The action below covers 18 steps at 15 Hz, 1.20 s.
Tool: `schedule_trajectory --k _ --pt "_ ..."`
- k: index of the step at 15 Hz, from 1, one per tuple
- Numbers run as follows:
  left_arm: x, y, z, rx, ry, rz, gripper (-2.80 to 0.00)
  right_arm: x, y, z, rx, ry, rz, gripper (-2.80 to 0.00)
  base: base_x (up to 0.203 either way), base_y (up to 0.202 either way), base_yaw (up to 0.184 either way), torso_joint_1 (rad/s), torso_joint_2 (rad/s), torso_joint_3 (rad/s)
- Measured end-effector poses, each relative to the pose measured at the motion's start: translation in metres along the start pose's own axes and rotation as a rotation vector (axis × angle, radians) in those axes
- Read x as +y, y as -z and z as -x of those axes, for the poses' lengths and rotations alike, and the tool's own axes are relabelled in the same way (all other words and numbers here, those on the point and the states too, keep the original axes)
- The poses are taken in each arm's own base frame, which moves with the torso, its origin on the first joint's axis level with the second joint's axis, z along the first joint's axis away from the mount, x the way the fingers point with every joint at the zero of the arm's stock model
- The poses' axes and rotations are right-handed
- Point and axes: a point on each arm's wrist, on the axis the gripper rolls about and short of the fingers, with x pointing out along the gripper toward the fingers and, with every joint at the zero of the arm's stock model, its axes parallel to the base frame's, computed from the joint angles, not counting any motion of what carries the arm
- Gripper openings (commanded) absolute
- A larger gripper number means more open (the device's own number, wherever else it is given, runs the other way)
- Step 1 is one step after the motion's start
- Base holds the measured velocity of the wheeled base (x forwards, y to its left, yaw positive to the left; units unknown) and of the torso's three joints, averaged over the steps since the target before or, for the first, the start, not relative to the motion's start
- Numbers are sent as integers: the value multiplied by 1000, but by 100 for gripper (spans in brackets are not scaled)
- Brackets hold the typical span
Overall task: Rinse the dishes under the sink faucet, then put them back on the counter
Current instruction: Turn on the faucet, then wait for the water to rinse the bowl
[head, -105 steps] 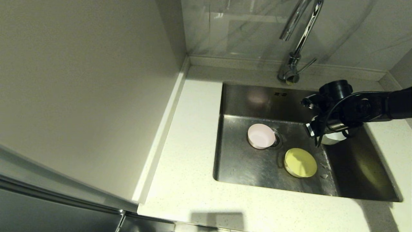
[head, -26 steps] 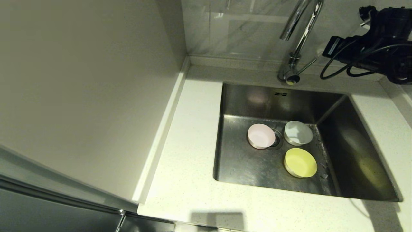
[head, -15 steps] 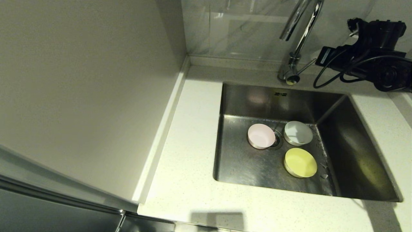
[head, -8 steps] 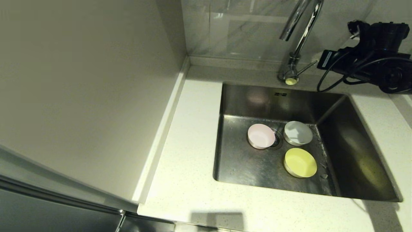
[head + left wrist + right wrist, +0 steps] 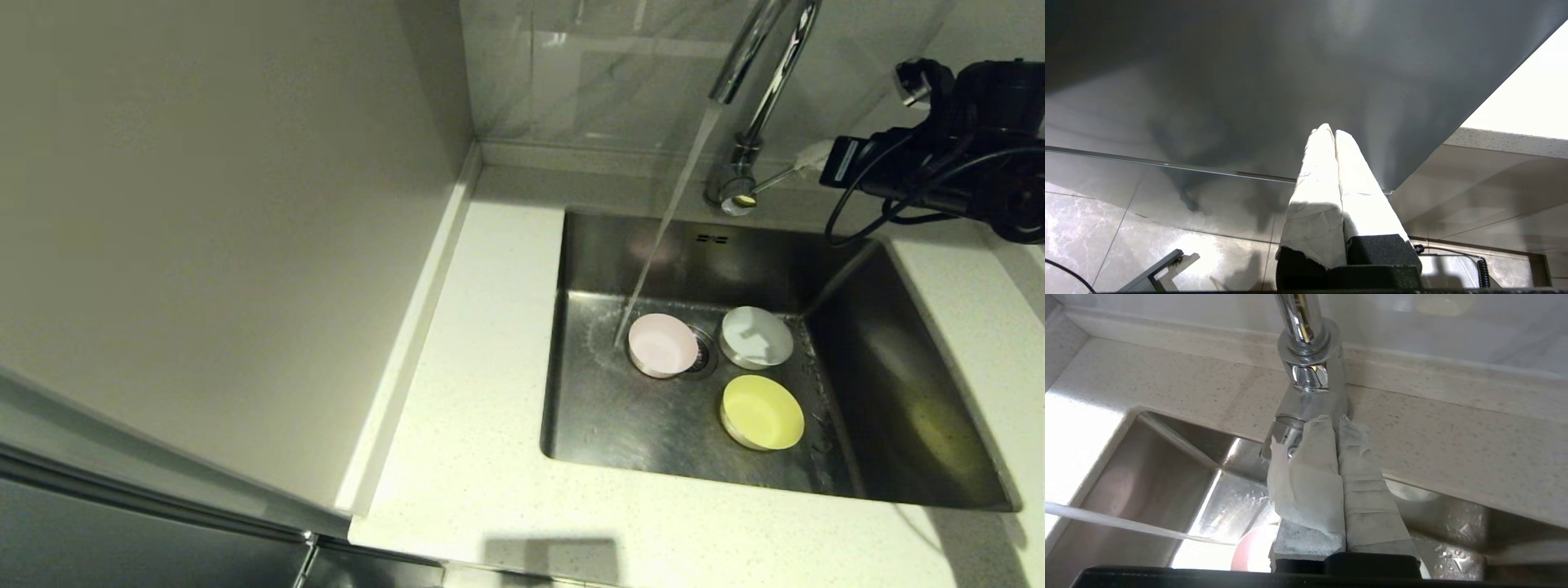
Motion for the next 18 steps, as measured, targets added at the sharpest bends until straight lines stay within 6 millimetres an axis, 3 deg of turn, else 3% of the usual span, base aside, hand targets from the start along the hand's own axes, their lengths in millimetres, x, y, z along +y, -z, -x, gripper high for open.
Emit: schedule_trajectory --k 5,8,11,15,18 --pt "0 0 0 0 0 0 -280 -2 -22 6 -71 15 11 -280 0 0 0 0 0 0" --pt "0 0 0 0 0 0 -280 -13 -40 15 -140 117 33 -280 0 0 0 0 0 0" --pt "0 0 0 0 0 0 -280 -28 -44 25 -155 254 87 -280 0 0 0 0 0 0" --pt "0 0 0 0 0 0 -280 -56 -8 41 6 427 166 -280 0 0 0 0 0 0" --pt "0 0 0 0 0 0 -280 -61 29 69 165 473 147 -280 0 0 0 0 0 0"
